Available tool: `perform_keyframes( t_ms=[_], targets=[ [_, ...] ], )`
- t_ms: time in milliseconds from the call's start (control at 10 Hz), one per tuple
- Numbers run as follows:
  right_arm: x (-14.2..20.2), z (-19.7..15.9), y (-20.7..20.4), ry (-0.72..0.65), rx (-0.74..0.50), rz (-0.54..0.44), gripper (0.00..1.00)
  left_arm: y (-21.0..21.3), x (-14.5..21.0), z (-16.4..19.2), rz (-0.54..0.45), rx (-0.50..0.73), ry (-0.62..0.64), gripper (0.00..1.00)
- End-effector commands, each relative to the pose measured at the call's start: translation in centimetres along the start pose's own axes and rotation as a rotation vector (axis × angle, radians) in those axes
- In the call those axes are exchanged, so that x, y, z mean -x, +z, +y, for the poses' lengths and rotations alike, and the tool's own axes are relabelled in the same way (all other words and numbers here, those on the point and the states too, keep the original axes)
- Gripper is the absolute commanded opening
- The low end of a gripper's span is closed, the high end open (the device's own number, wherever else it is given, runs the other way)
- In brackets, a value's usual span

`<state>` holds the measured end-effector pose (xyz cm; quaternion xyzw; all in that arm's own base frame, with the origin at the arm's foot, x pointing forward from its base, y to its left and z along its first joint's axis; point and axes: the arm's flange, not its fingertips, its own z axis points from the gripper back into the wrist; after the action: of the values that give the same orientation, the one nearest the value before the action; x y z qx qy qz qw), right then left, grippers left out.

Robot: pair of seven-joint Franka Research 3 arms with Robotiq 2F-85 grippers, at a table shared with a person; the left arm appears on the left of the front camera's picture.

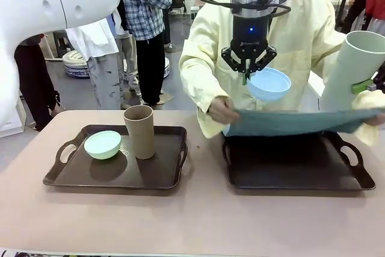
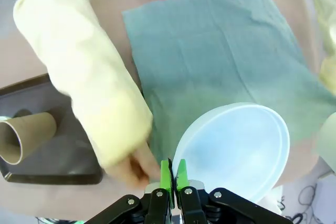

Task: Set up a tray with a mat and arrange the tableware.
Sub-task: Place the Picnic Bowl and Reusable plastic cup back onto the Handle tray in front of the human's position.

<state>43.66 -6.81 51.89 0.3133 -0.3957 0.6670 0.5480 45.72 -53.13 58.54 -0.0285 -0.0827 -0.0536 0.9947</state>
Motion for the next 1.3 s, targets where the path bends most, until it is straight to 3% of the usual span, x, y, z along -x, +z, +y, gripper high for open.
perform_keyframes(
  t_ms=[0, 1200],
  targets=[
    [0.1, 0.05, -0.1, 0.015, 0.0, 0.003, 0.24, 0.32, -0.27, -0.09, -0.011, 0.006, -0.002, 0.0],
    [0.1, 0.05, -0.1, 0.015, 0.0, 0.003, 0.24, 0.32, -0.27, -0.09, -0.011, 0.006, -0.002, 0.0]
  ],
)
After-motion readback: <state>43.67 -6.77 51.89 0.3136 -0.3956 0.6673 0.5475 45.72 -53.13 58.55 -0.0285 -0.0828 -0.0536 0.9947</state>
